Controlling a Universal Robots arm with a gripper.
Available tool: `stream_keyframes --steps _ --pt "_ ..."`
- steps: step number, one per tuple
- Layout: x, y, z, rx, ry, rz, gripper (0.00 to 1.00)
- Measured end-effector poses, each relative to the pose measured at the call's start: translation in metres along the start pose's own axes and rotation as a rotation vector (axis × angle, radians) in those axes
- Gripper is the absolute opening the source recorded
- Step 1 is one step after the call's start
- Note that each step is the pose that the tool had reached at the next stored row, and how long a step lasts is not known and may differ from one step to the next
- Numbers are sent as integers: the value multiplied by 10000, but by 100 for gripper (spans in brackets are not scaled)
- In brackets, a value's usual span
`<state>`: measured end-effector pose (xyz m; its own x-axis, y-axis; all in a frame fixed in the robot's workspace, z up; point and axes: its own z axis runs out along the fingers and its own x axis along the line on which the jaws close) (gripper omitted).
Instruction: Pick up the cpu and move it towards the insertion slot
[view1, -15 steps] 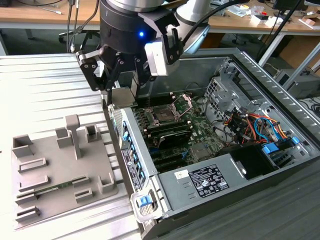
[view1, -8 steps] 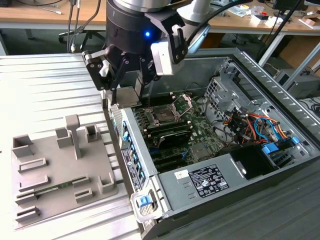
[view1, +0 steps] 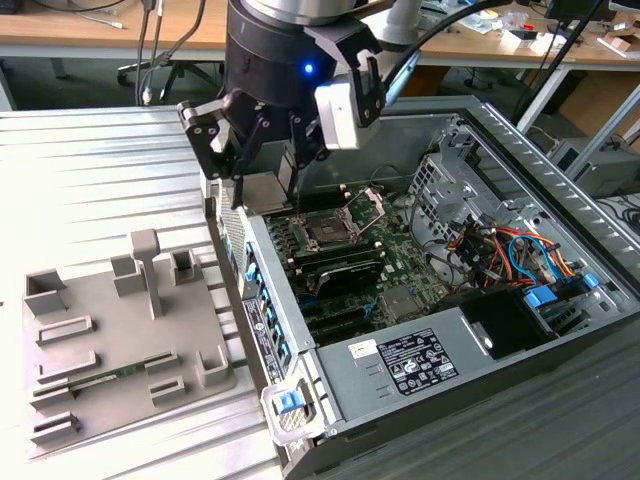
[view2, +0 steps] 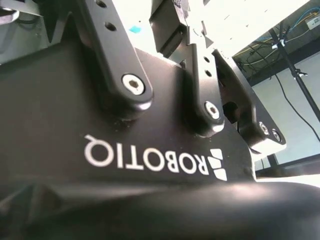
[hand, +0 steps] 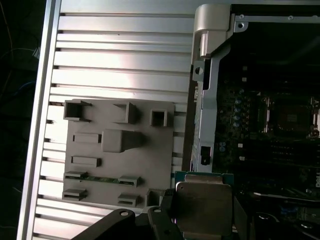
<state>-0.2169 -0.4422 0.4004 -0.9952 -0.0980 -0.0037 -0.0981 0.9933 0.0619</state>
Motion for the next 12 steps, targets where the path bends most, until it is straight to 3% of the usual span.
stream_keyframes --steps 12 --pt "-143 -14 0 -1 0 0 55"
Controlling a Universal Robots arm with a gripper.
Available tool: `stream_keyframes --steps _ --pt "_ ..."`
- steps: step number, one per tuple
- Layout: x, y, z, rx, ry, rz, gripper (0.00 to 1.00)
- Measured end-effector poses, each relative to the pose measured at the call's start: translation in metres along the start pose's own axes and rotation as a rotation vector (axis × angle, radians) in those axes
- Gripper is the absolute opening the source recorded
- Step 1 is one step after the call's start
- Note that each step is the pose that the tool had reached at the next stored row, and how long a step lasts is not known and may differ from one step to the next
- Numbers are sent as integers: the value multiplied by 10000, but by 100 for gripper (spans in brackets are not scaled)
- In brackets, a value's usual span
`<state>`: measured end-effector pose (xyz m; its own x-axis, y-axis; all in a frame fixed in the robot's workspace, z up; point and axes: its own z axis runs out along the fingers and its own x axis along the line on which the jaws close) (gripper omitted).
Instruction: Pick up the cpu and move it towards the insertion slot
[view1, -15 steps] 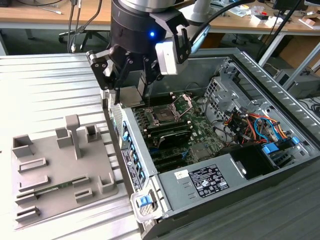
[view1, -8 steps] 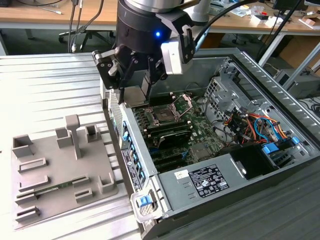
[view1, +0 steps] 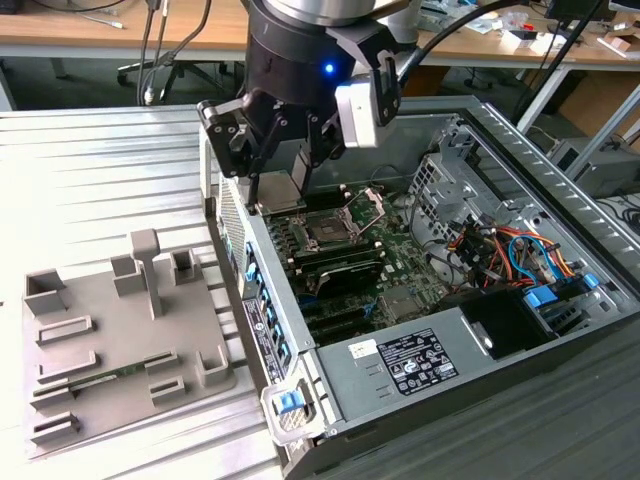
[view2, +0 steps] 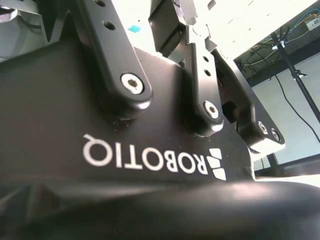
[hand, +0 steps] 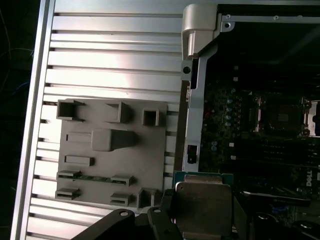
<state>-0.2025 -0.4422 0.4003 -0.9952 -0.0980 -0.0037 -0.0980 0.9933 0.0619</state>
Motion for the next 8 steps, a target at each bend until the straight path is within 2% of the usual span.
stream_keyframes --steps 8 --pt "-91 -9 0 0 0 -1 55"
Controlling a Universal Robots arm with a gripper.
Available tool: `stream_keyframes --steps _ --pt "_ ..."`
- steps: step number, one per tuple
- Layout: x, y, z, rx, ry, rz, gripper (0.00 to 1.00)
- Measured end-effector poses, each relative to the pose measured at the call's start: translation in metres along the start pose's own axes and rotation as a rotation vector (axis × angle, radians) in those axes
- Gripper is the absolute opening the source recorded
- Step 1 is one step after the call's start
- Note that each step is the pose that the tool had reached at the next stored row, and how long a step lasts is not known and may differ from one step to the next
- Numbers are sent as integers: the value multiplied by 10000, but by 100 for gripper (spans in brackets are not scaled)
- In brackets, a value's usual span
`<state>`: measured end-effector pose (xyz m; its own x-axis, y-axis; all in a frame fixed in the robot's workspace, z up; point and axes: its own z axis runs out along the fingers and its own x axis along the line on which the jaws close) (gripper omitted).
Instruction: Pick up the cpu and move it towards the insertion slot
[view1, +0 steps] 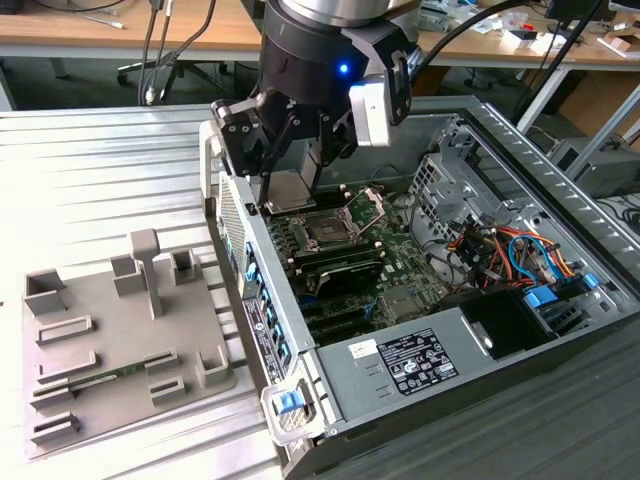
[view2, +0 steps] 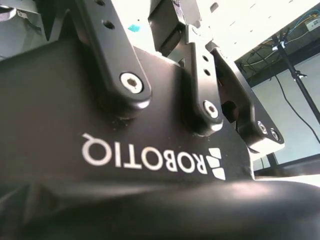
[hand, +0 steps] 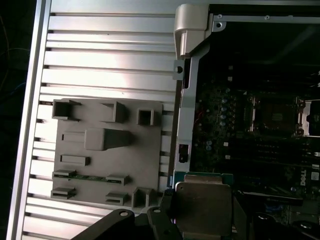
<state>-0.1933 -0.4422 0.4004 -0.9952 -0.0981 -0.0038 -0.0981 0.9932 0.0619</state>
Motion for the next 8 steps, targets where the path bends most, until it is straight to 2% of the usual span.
stream_keyframes --steps 8 --pt "-82 -8 0 0 0 1 55"
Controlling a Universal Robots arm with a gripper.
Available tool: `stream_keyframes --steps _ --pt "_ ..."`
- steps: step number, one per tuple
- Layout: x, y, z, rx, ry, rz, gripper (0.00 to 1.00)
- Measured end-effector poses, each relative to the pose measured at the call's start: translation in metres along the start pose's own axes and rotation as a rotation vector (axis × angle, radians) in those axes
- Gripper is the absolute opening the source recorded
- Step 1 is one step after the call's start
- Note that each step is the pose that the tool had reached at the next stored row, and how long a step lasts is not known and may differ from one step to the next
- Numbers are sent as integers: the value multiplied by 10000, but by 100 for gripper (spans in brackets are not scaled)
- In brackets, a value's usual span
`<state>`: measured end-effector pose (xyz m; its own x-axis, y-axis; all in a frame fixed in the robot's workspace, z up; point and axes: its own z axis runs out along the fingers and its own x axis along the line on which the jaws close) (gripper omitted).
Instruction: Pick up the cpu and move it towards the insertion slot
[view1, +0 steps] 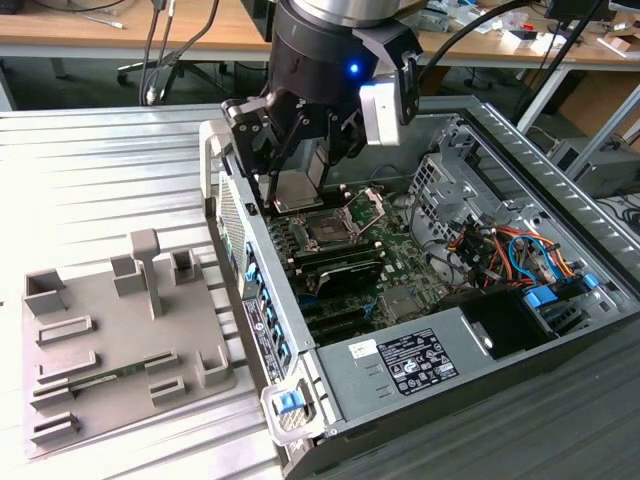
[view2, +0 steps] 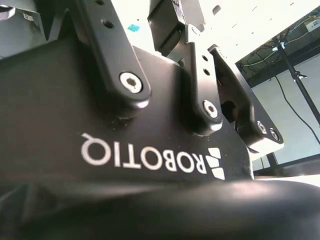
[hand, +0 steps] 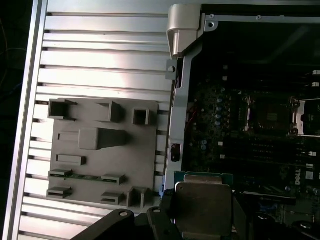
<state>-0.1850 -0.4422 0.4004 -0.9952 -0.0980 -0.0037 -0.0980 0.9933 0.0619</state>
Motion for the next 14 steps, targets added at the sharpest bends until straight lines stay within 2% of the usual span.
stream_keyframes --steps 14 --pt "-155 -15 0 -1 -1 -1 55"
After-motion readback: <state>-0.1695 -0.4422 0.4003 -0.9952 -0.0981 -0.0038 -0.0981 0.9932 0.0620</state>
